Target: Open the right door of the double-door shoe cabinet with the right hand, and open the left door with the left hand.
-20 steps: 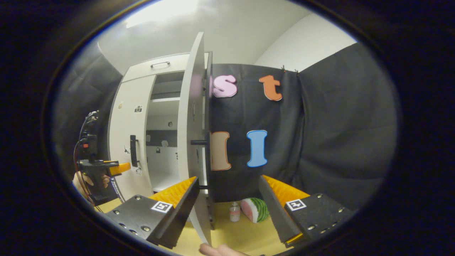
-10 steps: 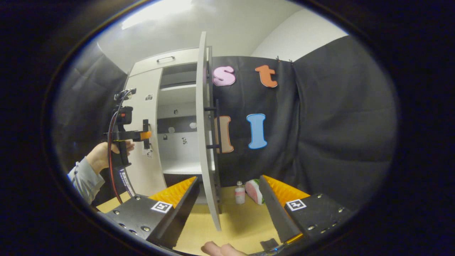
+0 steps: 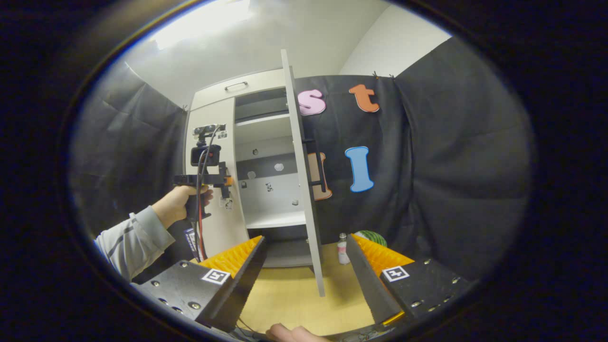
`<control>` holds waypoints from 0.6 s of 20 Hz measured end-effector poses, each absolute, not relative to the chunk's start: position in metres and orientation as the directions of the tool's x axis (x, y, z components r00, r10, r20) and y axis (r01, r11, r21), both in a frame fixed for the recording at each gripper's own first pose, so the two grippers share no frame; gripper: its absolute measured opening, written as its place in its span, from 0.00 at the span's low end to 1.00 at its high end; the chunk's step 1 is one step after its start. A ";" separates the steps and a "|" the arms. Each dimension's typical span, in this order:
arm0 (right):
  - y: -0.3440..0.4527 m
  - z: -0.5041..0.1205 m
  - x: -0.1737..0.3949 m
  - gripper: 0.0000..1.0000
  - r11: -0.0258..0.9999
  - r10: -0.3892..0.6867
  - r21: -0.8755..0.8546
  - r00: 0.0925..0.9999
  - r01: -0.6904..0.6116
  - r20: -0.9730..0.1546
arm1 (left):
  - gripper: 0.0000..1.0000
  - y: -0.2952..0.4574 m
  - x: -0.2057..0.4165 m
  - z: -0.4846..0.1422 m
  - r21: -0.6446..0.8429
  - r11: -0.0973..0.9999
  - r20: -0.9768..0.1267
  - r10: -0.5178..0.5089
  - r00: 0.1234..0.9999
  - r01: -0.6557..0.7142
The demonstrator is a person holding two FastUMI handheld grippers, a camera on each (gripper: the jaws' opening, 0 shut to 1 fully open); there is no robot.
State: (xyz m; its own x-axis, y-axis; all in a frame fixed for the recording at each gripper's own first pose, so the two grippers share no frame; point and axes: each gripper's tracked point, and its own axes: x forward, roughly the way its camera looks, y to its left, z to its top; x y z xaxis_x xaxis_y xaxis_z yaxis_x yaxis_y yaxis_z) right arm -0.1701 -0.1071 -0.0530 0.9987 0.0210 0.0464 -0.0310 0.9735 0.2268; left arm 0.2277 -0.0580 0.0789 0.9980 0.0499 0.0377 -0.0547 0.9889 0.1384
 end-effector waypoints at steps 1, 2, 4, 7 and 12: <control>-0.104 -0.055 -0.174 1.00 0.972 0.026 0.233 0.999 -0.037 0.048 | 0.60 -0.064 0.227 0.079 0.123 0.991 0.035 0.040 0.999 -0.044; -0.102 -0.056 -0.178 1.00 0.970 0.027 0.239 0.998 -0.038 0.050 | 0.45 -0.064 0.227 0.078 0.116 0.992 0.035 0.046 0.998 -0.050; -0.101 -0.062 -0.187 1.00 0.969 0.022 0.246 0.999 -0.031 0.039 | 0.33 -0.064 0.227 0.077 0.085 0.995 0.038 0.056 0.998 -0.059; -0.106 -0.068 -0.192 1.00 0.962 -0.003 0.271 1.000 -0.004 0.023 | 0.29 -0.064 0.225 0.073 0.058 0.997 0.017 0.053 0.998 -0.054; -0.113 -0.080 -0.195 1.00 0.972 -0.049 0.228 0.999 0.050 -0.010 | 0.27 -0.062 0.207 0.068 0.048 0.999 -0.025 0.021 0.999 -0.020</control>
State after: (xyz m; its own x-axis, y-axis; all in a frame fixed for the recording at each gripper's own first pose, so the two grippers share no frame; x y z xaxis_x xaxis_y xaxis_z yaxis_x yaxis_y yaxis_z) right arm -0.1953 -0.1125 -0.0796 0.9988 -0.0487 -0.0104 0.0498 0.9725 0.2277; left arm 0.2070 -0.0619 0.0677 0.9995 0.0211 -0.0255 -0.0199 0.9986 0.0484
